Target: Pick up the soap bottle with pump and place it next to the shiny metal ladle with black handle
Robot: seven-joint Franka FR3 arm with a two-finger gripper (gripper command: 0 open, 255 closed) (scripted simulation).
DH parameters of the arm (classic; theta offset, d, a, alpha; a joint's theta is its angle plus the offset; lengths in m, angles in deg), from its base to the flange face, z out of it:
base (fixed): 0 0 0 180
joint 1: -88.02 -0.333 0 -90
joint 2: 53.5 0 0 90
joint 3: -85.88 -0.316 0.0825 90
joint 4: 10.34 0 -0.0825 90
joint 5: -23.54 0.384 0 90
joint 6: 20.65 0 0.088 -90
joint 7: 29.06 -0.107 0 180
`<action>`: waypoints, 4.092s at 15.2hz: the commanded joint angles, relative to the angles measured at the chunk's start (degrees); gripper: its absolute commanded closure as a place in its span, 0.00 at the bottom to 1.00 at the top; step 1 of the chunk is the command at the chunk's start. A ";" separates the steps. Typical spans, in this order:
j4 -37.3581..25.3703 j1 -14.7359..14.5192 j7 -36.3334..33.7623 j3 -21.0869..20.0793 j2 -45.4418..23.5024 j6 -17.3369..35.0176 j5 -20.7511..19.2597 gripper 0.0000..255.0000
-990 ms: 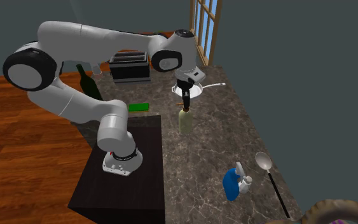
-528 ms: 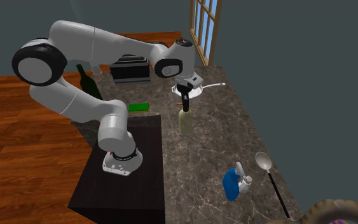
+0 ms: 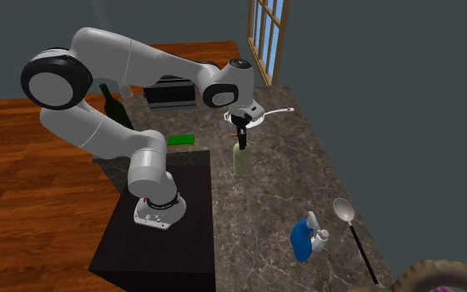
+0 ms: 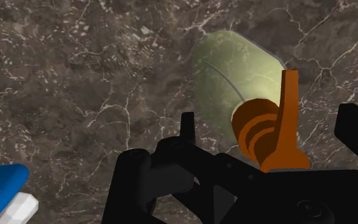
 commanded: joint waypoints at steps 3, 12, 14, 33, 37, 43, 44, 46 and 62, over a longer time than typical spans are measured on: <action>0.02 -0.01 -0.01 -0.01 -0.01 0.03 0.01 0.00; 0.02 -0.02 -0.02 -0.02 0.01 0.02 0.02 1.00; -0.52 0.01 -0.03 0.16 0.37 -0.88 -0.10 1.00; -12.85 0.73 -0.43 2.88 3.95 -16.77 -2.25 1.00; -15.89 0.91 -0.56 3.34 3.97 -19.82 -2.66 1.00; -20.72 1.20 -0.76 3.94 3.59 -24.28 -3.24 1.00; -21.56 1.25 -0.80 4.03 3.48 -25.01 -3.34 1.00; -23.27 1.34 -0.88 4.21 3.23 -26.47 -3.52 1.00; -38.36 2.12 -1.69 5.21 -0.45 -37.92 -4.83 1.00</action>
